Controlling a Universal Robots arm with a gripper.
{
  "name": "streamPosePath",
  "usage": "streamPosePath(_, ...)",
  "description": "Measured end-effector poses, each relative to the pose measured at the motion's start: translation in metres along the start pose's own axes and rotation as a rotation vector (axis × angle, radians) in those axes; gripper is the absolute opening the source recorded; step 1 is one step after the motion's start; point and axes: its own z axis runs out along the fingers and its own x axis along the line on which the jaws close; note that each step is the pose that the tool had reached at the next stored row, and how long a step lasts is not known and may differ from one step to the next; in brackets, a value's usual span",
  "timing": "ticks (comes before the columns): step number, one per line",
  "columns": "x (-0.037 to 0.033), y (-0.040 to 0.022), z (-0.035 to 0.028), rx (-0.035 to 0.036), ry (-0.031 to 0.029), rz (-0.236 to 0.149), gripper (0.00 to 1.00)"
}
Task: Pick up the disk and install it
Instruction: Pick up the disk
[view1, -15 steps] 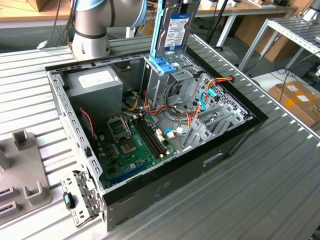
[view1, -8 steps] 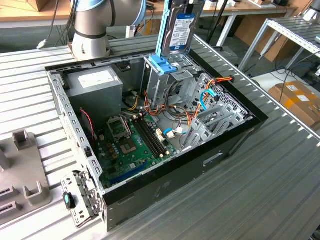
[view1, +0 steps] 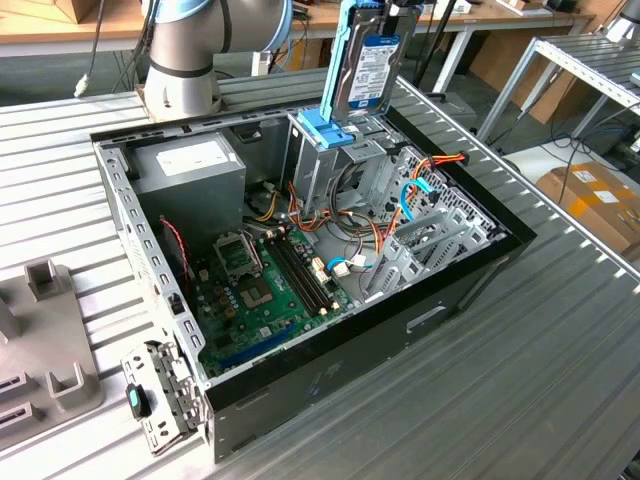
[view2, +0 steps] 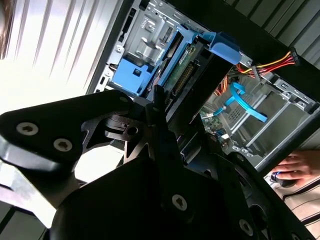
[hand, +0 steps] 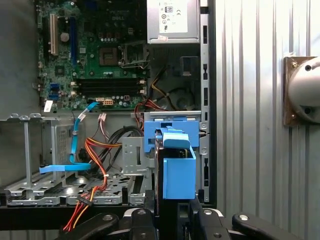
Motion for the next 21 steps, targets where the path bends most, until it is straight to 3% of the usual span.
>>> streamPosePath(6, 0.0209, -0.0005, 0.0003, 0.0000, 0.0001, 0.000, 0.35)
streamPosePath(9, 0.0274, -0.0006, 0.0005, 0.0000, -0.0003, 0.000, 0.35)
streamPosePath(16, 0.0276, -0.0007, -0.0008, 0.0000, 0.0002, 0.000, 0.35)
streamPosePath(21, 0.0277, -0.0008, -0.0081, 0.0000, 0.0001, 0.000, 0.35)
